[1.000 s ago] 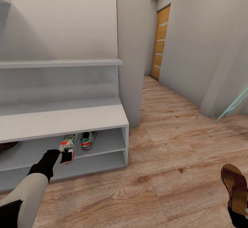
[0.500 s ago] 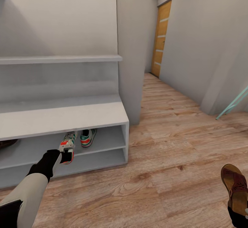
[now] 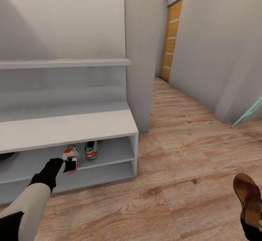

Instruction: Pick up the two gym shoes and the two sandals from the corridor floor and place them onto the hallstand (shoe rack) in the corridor, making sure they are on the rack and not on the floor. Arrange them so the two gym shoes are next to each other and the two sandals are next to each other.

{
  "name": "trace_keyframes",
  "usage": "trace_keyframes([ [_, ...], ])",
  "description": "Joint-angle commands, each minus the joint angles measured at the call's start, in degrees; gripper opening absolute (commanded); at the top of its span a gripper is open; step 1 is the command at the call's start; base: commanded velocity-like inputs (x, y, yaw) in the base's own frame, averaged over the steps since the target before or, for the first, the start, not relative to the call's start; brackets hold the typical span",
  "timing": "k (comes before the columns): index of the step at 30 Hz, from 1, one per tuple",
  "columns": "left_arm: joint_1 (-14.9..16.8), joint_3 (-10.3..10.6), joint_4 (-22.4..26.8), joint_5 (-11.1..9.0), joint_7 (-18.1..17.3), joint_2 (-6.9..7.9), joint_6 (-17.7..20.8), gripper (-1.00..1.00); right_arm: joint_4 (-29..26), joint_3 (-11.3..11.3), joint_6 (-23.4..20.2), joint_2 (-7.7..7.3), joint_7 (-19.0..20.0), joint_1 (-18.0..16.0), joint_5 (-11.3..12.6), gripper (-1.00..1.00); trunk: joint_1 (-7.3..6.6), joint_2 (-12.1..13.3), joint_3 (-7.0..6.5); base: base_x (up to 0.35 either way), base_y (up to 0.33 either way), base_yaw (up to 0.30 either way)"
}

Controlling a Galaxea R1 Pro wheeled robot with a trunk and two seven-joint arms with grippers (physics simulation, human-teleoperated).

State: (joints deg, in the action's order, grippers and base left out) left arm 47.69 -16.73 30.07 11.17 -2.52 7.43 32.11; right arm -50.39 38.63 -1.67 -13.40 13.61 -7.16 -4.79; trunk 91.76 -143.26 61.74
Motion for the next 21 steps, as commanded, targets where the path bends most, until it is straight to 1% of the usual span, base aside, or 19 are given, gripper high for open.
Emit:
trace_keyframes([
  [1, 0.0, -0.3, 0.1, 0.5, -0.4, -0.04, 0.3, -1.0, -0.1, 0.2, -0.2, 0.04, 0.5, -0.1, -0.5, -1.0, -0.01, 0.0, 0.05, 0.023, 0.006, 0.0],
  [9, 0.0, -0.3, -0.1, 0.5, -0.4, -0.05, 0.2, -1.0, -0.1, 0.3, -0.2, 0.04, 0.5, -0.1, -0.5, -1.0, -0.01, 0.0, 0.05, 0.148, 0.023, 0.0],
  [19, 0.0, -0.3, 0.1, 0.5, -0.5, -0.05, 0.2, -1.0, -0.1, 0.2, -0.2, 0.04, 0.5, -0.1, -0.5, -1.0, -0.01, 0.0, 0.05, 0.016, 0.003, 0.0],
  [21, 0.0, -0.3, 0.1, 0.5, -0.5, -0.05, 0.1, -1.0, -0.1, 0.2, -0.2, 0.04, 0.5, -0.1, -0.5, -1.0, 0.04, 0.0, 0.49, 0.0, 0.0, 0.0],
])
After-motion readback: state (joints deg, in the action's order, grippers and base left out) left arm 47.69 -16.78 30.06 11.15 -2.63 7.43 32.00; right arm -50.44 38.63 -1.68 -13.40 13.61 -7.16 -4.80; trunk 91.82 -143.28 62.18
